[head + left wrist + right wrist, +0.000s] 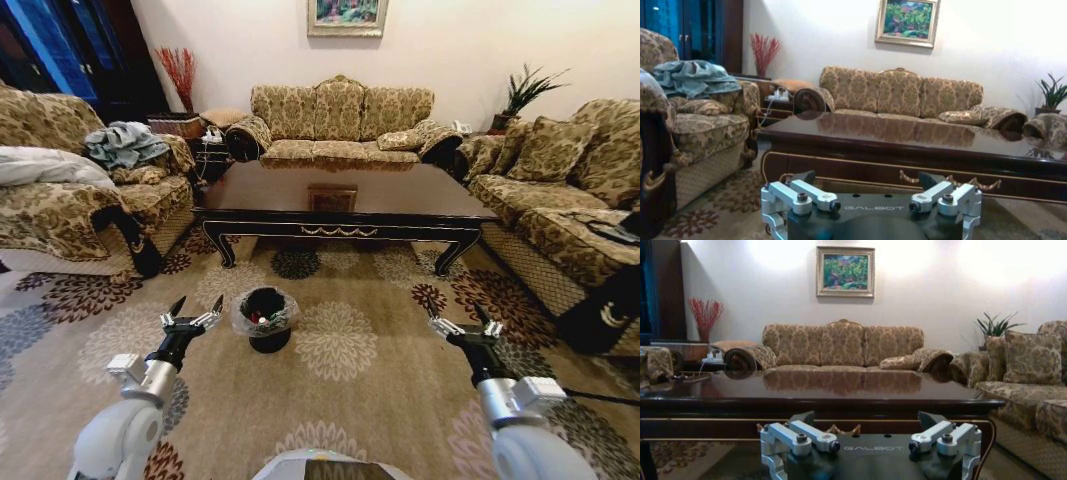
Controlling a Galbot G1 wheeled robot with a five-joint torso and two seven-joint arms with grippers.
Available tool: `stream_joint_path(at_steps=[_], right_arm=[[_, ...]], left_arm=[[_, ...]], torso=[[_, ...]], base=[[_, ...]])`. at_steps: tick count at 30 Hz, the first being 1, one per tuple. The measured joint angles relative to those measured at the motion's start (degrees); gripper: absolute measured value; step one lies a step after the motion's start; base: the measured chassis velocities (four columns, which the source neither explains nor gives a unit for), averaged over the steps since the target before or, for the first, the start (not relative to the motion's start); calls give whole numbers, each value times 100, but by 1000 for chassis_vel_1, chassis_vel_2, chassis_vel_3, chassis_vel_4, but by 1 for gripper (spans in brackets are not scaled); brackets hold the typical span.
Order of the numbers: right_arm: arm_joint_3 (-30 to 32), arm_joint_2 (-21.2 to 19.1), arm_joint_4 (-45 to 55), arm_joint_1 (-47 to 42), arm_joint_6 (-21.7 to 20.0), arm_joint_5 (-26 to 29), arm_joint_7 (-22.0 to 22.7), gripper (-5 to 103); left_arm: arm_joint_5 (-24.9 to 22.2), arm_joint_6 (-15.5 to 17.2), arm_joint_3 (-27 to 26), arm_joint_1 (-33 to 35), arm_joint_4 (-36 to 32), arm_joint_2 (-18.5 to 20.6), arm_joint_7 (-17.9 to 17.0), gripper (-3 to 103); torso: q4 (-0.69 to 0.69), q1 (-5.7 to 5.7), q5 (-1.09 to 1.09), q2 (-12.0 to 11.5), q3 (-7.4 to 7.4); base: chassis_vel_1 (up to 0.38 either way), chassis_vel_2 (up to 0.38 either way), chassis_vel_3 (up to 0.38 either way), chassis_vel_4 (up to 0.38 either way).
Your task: Move to the front of the table and place the trash on the table into the trash bin.
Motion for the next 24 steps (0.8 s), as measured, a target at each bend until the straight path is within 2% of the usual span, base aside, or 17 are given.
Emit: stream_joint_path(at_steps=[24], right_arm=[[-21,5,12,14,0,-26,23,100]], left_arm=[[11,-2,13,1,-21,-2,2,100]], torso=[[0,0,0,0,0]], base=[[0,0,0,0]])
